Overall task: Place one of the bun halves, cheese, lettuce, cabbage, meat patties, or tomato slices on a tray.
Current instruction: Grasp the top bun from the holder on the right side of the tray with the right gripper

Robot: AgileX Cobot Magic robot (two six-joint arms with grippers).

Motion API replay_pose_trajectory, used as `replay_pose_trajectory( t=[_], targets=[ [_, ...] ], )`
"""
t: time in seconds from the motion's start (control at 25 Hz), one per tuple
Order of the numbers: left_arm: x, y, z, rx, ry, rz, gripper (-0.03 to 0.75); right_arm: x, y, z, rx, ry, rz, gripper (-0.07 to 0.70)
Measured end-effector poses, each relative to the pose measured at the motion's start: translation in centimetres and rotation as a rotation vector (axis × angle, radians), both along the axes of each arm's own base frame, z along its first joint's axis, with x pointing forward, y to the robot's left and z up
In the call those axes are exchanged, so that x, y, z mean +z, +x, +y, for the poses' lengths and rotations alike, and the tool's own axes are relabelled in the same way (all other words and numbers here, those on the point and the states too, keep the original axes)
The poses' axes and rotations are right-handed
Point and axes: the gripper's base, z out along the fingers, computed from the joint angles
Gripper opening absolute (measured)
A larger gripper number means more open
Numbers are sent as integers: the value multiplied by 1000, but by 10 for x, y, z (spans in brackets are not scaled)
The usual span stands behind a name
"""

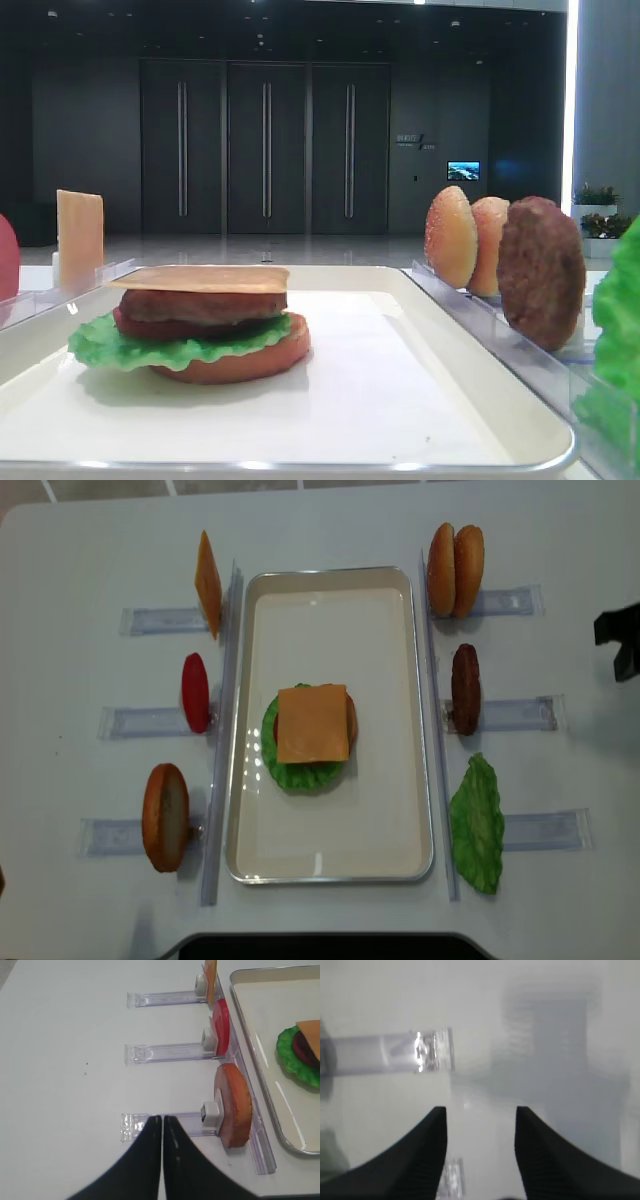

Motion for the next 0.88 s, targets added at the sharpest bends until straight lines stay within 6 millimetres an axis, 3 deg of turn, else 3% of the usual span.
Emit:
replay_pose_trajectory(
  t=[0.2, 0.36, 0.44, 0.68, 0.76, 0.88],
  targets=[
    [0, 0, 0, 0, 0, 0, -7, 29, 68, -3, 13, -4, -67, 308],
    [0, 0, 0, 0, 0, 0, -7, 35, 118, -5, 25, -2, -63, 308],
    [0, 0, 0, 0, 0, 0, -7, 35, 133, -5, 20, 8, -54, 308],
    [0, 0, 0, 0, 0, 0, -7, 36, 145, 2, -13, 42, -43, 308],
    [0, 0, 0, 0, 0, 0, -7, 35, 143, 15, -6, 49, -24, 308],
    [0, 0, 0, 0, 0, 0, -7, 35, 141, 51, 48, 59, -19, 308]
  ],
)
